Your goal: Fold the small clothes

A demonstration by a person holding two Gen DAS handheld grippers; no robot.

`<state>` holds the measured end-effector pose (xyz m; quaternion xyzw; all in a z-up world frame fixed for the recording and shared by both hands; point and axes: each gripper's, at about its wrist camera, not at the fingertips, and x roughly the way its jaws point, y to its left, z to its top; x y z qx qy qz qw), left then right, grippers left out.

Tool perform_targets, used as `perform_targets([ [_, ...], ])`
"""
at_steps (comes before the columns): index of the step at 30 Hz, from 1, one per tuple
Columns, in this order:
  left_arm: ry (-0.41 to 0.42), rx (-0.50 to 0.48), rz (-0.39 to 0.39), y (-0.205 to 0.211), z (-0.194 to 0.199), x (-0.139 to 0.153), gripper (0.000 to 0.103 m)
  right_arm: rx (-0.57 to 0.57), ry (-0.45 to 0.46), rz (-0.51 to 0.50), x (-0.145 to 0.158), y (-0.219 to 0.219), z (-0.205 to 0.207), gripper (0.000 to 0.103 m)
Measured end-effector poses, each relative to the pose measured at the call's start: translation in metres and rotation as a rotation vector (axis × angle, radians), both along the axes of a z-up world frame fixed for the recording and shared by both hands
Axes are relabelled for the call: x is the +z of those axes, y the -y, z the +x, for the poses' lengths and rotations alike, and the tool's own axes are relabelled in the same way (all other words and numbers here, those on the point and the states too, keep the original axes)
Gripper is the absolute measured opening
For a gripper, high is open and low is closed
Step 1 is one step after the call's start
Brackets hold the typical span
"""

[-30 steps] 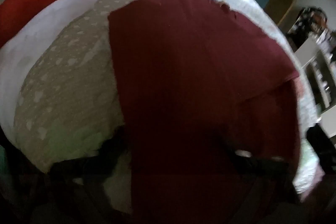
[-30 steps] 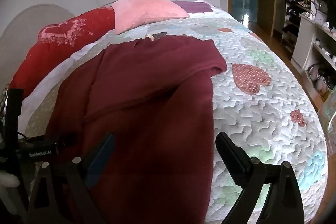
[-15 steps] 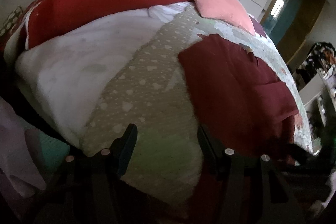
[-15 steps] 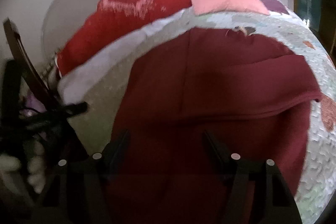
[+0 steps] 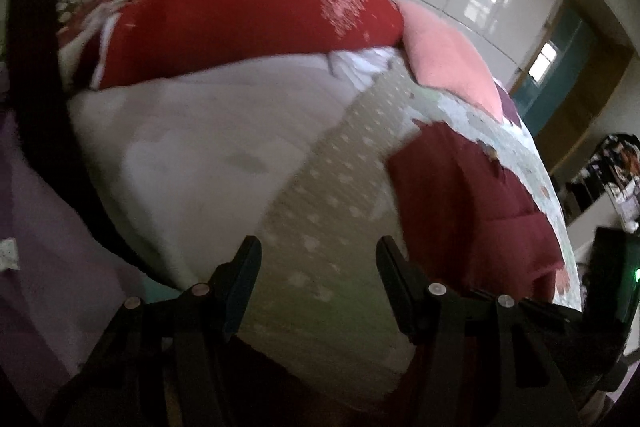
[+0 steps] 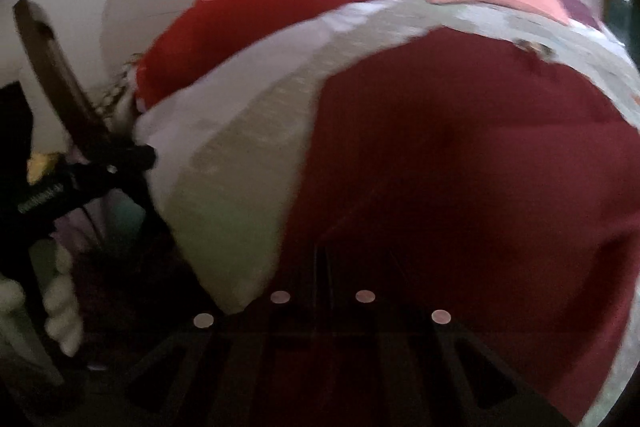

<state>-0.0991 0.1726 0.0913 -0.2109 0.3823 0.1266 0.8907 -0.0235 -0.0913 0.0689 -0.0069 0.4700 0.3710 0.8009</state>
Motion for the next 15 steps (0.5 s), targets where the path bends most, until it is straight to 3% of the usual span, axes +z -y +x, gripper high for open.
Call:
perform_targets([
  [5,0.015,0.070,0.004,-0.023,-0.014,0.005,0.059,0.116,-0.051,0.112,0.005,-0.062,0.009,0.005],
  [9,0.038,0.117,0.017,-0.035,-0.026,0.012,0.059,0.195,-0.157,0.222,-0.004,-0.115,0.011,0.005],
  [13,0.036,0.117,0.031,-0.038,-0.028,0.015,0.059,0.201,-0.218,0.241,-0.023,-0.129,0.010,0.010],
  [15,0.034,0.108,0.026,-0.036,-0.026,0.013,0.060,0.179,-0.237,0.264,-0.020,-0.114,0.010,0.028],
])
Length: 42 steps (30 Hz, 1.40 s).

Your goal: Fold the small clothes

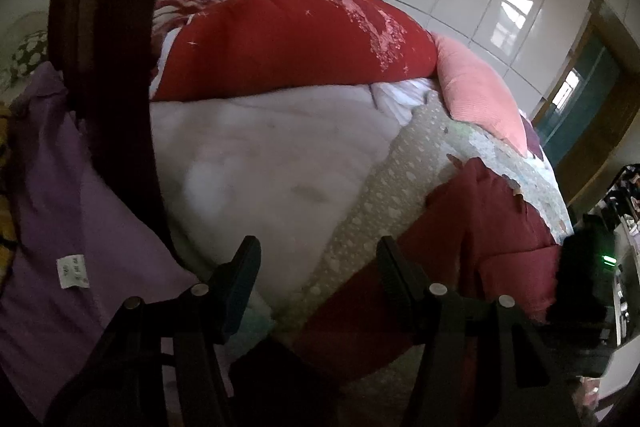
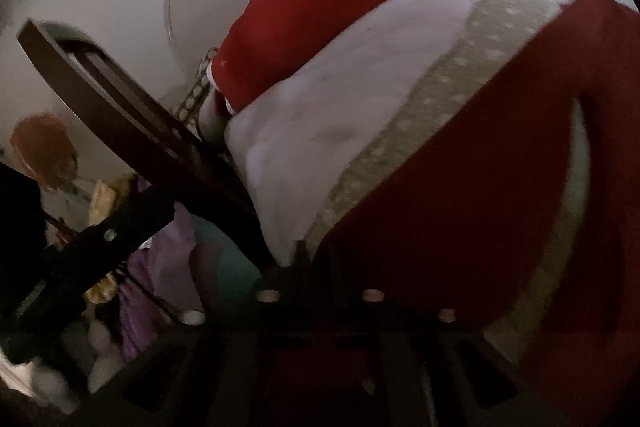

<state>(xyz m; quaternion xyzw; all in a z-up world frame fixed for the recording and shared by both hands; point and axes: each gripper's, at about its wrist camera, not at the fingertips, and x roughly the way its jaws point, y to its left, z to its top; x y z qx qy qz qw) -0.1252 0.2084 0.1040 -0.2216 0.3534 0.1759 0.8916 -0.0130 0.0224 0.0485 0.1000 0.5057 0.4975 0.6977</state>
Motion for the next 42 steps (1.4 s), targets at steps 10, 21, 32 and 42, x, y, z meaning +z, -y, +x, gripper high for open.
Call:
perform_targets([
  [10,-0.029,-0.096,0.001,0.035,0.016,-0.011,0.060,-0.223,0.350,-0.366,0.021,0.114,-0.002,0.047],
  [21,-0.070,-0.150,0.027,0.063,0.018,-0.012,0.060,-0.221,0.482,-0.462,-0.016,0.103,0.018,0.013],
  [32,-0.082,-0.303,0.056,0.125,0.023,-0.012,0.060,-0.866,0.384,-0.302,0.056,0.339,-0.022,0.012],
  [42,-0.092,-0.405,0.122,0.188,0.020,-0.007,0.062,-1.326,0.218,-0.465,0.022,0.489,-0.081,0.021],
])
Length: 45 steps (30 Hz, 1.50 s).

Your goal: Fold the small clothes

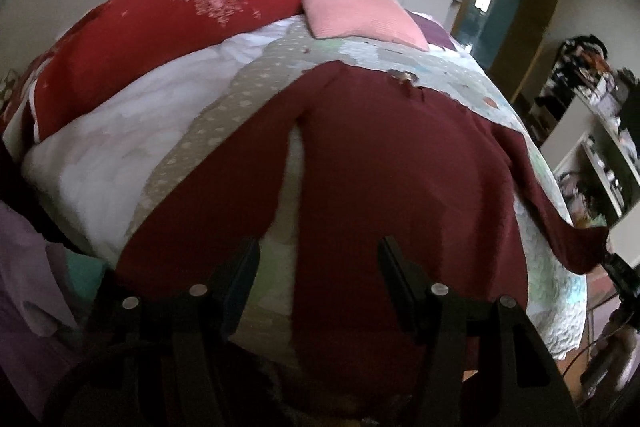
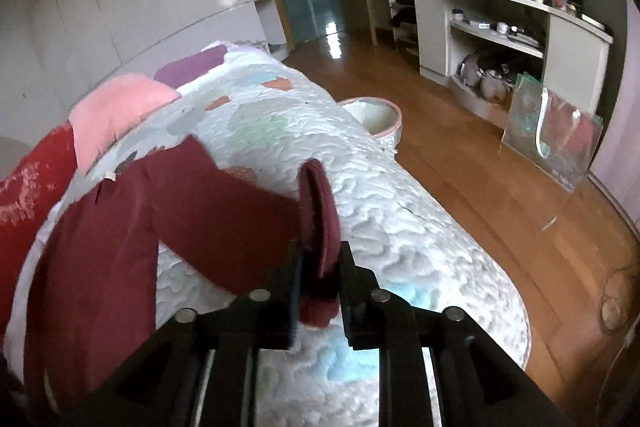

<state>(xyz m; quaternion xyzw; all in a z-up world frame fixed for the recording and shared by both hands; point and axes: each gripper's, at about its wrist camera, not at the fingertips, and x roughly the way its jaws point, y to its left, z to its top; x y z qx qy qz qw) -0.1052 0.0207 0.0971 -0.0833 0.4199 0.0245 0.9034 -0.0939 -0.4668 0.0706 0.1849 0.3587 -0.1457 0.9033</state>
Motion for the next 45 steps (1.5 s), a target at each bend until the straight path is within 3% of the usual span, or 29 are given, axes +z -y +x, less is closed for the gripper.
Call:
perform_targets([
  [3,-0.020,-0.025,0.026,0.018,-0.001,-0.007,0.063,0.092,0.046,0.043,0.001,-0.012,-0.011,0.022],
  [7,-0.024,-0.087,0.058,0.044,-0.007,-0.012,0.063,0.312,0.055,0.174,-0.011,-0.058,-0.020,0.023],
  [10,-0.016,-0.124,0.095,0.059,-0.012,-0.015,0.063,0.396,0.023,0.149,-0.023,-0.088,-0.022,0.025],
  [14,-0.025,-0.147,0.103,0.062,-0.015,-0.021,0.063,0.411,-0.011,0.120,-0.036,-0.103,-0.027,0.033],
  [18,-0.033,-0.139,0.088,0.057,-0.017,-0.023,0.063,0.253,-0.028,0.025,-0.034,-0.080,-0.034,0.033],
  [23,-0.033,-0.131,0.084,0.057,-0.017,-0.026,0.064,-0.099,-0.035,0.003,-0.026,-0.016,-0.053,0.053],
  [27,-0.031,-0.149,0.093,0.065,-0.018,-0.027,0.064,-0.164,0.016,0.057,-0.017,0.002,-0.074,0.055],
  [34,0.001,-0.148,0.116,0.069,-0.024,-0.025,0.064,0.075,0.045,0.033,-0.016,-0.060,-0.062,0.063],
  [39,0.013,-0.143,0.111,0.068,-0.026,-0.024,0.064,0.261,0.021,-0.063,-0.021,-0.118,-0.053,0.063],
  [45,0.015,-0.143,0.111,0.069,-0.027,-0.024,0.064,0.384,0.031,-0.179,-0.023,-0.157,-0.057,0.067],
])
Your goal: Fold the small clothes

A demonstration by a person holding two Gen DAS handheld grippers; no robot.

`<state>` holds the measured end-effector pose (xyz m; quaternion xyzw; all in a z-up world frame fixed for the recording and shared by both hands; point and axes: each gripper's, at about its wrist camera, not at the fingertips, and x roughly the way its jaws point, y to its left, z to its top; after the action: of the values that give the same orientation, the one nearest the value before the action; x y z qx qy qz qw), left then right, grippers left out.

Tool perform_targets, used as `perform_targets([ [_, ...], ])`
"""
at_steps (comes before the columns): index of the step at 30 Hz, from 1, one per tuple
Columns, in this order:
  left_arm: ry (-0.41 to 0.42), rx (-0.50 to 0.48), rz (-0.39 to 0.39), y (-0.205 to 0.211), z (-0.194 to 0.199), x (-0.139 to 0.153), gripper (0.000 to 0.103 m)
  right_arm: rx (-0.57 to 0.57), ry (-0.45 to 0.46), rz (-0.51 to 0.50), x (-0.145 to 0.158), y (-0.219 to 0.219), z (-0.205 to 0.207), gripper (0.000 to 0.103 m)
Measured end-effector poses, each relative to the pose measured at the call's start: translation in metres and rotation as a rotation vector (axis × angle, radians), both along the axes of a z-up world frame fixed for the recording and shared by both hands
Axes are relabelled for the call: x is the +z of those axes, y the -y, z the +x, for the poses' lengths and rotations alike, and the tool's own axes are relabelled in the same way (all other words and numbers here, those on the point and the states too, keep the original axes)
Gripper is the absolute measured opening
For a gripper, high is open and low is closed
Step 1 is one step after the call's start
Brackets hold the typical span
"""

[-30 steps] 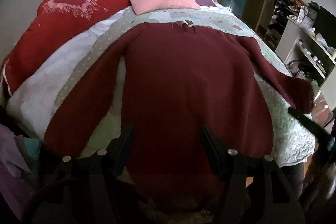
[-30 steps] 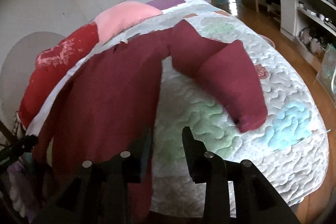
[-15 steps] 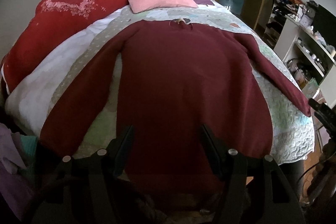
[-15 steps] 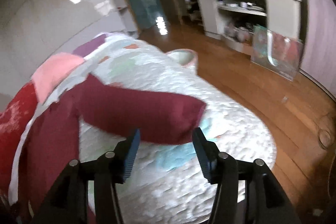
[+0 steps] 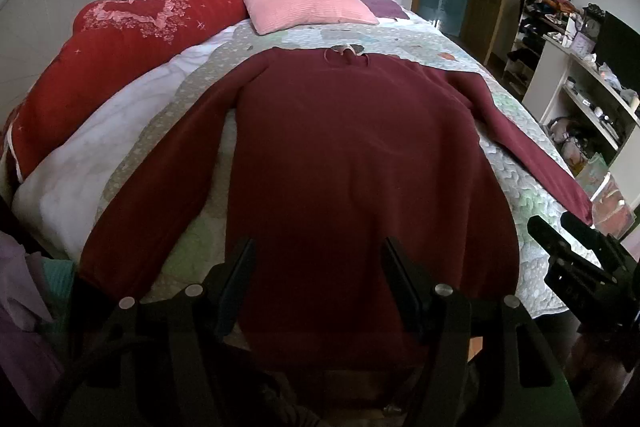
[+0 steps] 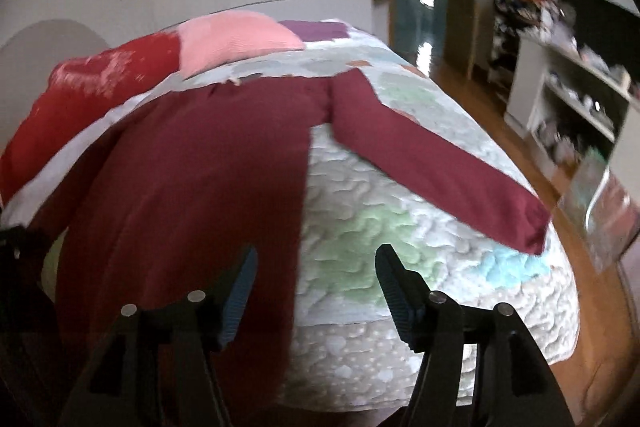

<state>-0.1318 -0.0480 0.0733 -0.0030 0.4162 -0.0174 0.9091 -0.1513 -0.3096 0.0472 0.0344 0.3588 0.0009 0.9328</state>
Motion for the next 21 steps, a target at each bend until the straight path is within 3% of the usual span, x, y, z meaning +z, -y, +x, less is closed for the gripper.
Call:
perform_targets([
  [21,-0.001,-0.005,0.008,0.004,0.000,-0.003,0.064,0.003,-0.011,0.013,-0.003,0.009,0.006,0.070],
])
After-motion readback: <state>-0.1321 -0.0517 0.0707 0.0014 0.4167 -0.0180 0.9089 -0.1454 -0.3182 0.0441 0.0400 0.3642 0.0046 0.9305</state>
